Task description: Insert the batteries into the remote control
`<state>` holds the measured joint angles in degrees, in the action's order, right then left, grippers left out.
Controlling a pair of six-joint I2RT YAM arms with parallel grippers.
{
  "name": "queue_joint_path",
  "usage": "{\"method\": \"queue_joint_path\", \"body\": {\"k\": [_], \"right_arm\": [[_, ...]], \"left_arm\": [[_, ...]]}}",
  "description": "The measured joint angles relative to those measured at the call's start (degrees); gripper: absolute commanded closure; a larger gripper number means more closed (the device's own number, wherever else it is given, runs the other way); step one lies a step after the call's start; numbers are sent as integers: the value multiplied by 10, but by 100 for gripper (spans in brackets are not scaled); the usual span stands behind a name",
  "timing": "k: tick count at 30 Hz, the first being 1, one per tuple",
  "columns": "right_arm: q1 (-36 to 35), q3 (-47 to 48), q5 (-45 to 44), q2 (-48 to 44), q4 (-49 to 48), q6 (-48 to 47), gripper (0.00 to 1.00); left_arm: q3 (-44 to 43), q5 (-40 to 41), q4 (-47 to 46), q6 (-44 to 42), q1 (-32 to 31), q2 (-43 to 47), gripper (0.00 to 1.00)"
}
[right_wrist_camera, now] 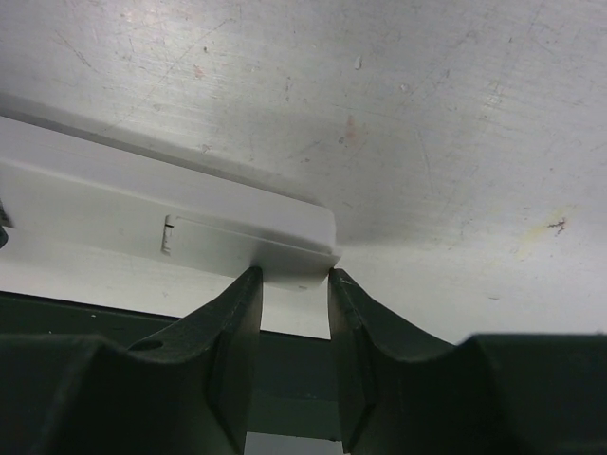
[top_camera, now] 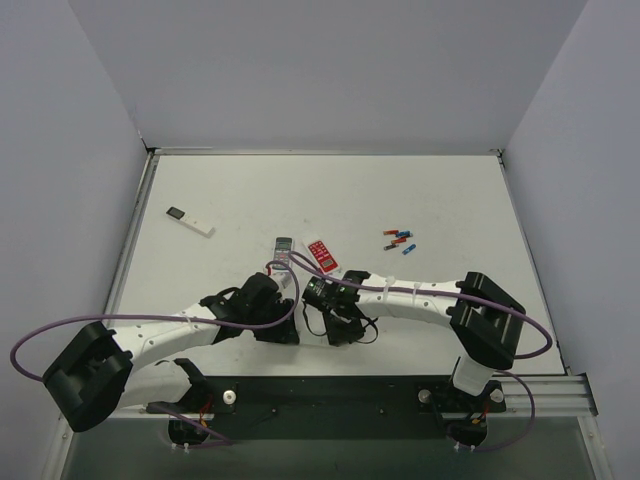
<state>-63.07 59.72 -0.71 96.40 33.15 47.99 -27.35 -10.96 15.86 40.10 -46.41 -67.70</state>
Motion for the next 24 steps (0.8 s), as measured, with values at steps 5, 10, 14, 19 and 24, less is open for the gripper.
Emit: {"method": "queue_joint_path", "body": {"k": [5, 10, 14, 19, 24], "right_arm": [[-2, 5, -6, 4, 9, 6, 70], [-1, 10, -6, 9, 14, 7, 70], [1, 10, -3, 9, 13, 9, 65], [7, 3, 14, 8, 10, 13, 62], [10, -2, 28, 5, 3, 13, 68]], "left_arm": [[0, -4, -3, -4, 0, -3, 44], [0, -8, -3, -6, 0, -4, 45], [0, -9, -3, -9, 0, -5, 45], [0, -9, -3, -9, 0, -5, 46], [0, -9, -3, -10, 0, -6, 47]]}}
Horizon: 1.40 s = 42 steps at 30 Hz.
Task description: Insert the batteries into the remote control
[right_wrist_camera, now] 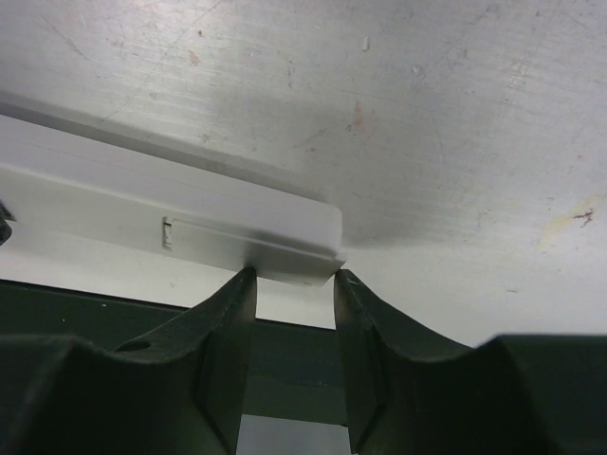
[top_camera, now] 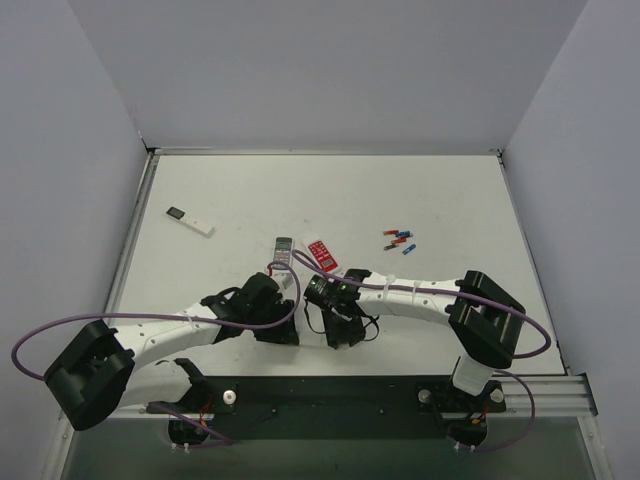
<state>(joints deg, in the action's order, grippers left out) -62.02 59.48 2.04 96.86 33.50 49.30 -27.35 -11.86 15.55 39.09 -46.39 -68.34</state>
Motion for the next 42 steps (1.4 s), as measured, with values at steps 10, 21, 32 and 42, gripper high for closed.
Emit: {"method": "queue_joint_path", "body": {"k": [10, 21, 32, 42], "right_arm": [[3, -1, 9, 0, 2, -12, 77], [9, 24, 28, 24, 23, -36, 77], [17, 63, 51, 59, 58, -62, 77], [17, 82, 53, 74, 74, -76, 72]], "left_arm": [[0, 0, 0, -5, 0, 0, 49], [0, 0, 0, -6, 1, -2, 52], [0, -1, -1, -5, 2, -3, 53], [0, -3, -1, 4, 5, -3, 52]]}}
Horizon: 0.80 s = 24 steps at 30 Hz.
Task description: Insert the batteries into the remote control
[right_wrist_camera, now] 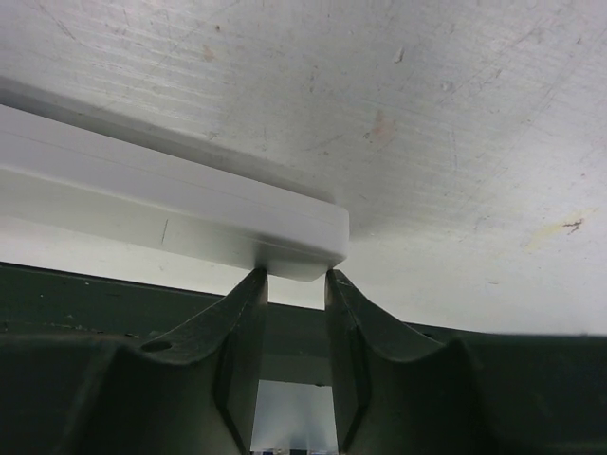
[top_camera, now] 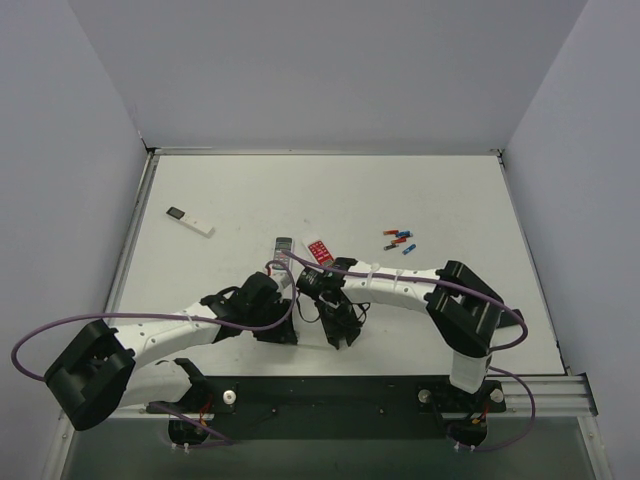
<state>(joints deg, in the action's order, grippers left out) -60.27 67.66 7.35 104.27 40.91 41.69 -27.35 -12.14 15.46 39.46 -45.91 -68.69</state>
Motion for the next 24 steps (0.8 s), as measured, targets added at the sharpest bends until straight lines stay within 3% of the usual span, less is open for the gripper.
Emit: {"method": "queue_joint_path", "body": {"k": [3, 7, 10, 14, 19, 24], "right_arm": [[6, -12, -5, -15, -16, 0, 66], [23, -42, -49, -75, -76, -5, 40], [45, -62, -101, -160, -103, -21, 30], [89, -92, -174, -301, -123, -42, 23], [187, -157, -266, -494, -123, -61, 10], [232, -174, -374, -667, -97, -103, 7]], "left_arm": [[0, 5, 1, 3, 5, 6, 48], [-1, 16, -8, 4, 37, 30, 35], [-4, 31, -3, 2, 84, 66, 24], [-34, 63, 33, -9, 139, 137, 11], [-118, 152, 102, -35, 177, 247, 9], [-167, 275, 153, -62, 178, 381, 5]]}}
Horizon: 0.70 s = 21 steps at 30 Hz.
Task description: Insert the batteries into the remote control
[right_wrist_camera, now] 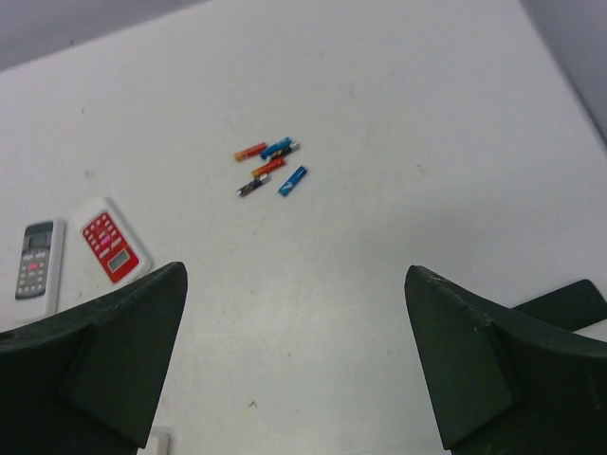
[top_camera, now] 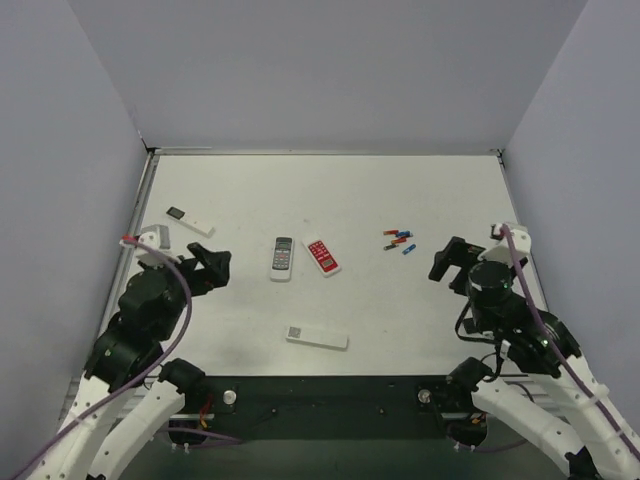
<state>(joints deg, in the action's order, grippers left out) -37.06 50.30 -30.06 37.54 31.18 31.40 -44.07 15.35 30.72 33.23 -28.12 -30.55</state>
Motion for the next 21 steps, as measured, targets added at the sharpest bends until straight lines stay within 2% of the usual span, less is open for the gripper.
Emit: {"method": "queue_joint_path", "body": {"k": [4, 10, 14, 21], "right_arm": [[3, -1, -77, -90, 9, -27, 5], [3, -26, -135, -165, 17, -46, 0], [3, -41, -146, -212, 21, -53, 0], [3, -66, -150, -276, 20, -63, 0]], "left_arm": [[-2, 87, 15, -27, 0, 124, 5], [-1, 160, -5, -84, 0, 260, 4], [-1, 200, -16, -108, 0, 296, 5], [9, 227, -22, -128, 0, 300, 4]]}}
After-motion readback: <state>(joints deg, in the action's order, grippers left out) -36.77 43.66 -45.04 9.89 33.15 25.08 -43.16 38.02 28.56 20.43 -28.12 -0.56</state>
